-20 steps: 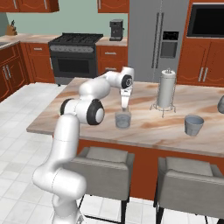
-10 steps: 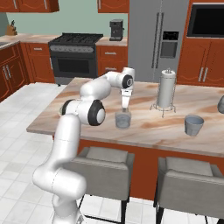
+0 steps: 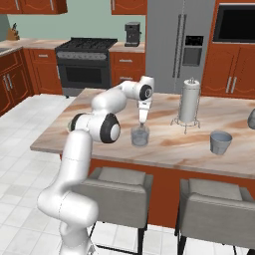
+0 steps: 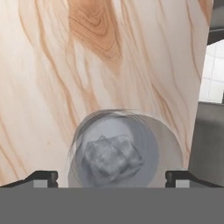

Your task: There are four ice cubes in the ice bowl. Place two ice cubes in each glass of water.

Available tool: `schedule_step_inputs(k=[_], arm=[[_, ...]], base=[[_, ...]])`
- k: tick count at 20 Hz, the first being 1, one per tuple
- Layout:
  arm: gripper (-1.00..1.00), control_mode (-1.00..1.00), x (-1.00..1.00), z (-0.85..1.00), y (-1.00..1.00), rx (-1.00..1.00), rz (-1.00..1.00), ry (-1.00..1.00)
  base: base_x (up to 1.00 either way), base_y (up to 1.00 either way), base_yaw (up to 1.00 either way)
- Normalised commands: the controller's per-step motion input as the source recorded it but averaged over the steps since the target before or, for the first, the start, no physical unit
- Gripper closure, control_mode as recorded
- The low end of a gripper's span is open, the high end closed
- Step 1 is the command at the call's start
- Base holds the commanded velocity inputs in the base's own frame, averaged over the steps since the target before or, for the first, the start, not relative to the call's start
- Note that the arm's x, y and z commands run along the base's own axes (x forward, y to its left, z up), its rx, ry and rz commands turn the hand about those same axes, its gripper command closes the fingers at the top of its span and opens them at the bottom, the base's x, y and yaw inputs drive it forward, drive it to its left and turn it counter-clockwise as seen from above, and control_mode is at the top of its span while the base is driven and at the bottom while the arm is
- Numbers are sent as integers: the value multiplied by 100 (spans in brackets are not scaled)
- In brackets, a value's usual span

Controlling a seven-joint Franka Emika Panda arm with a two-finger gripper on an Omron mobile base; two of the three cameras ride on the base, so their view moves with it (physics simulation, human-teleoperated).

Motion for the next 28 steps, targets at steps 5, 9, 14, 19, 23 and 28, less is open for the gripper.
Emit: schedule_step_inputs(k=[5, 9, 14, 19, 23, 28], arm=[[-100, -100, -8, 15, 0, 0, 0, -9], [-100, -100, -32, 24, 12, 1, 7, -15], [-100, -100, -47, 8, 25, 0, 13, -12], [-100, -100, -34, 0, 38, 0, 22, -4], [-100, -100, -37, 0, 39, 0, 28, -9], [-100, -100, -45, 5, 23, 0, 29, -17]], base=[[0, 0, 0], [0, 0, 0], [0, 0, 0], [0, 0, 0], [0, 0, 0], [0, 0, 0]])
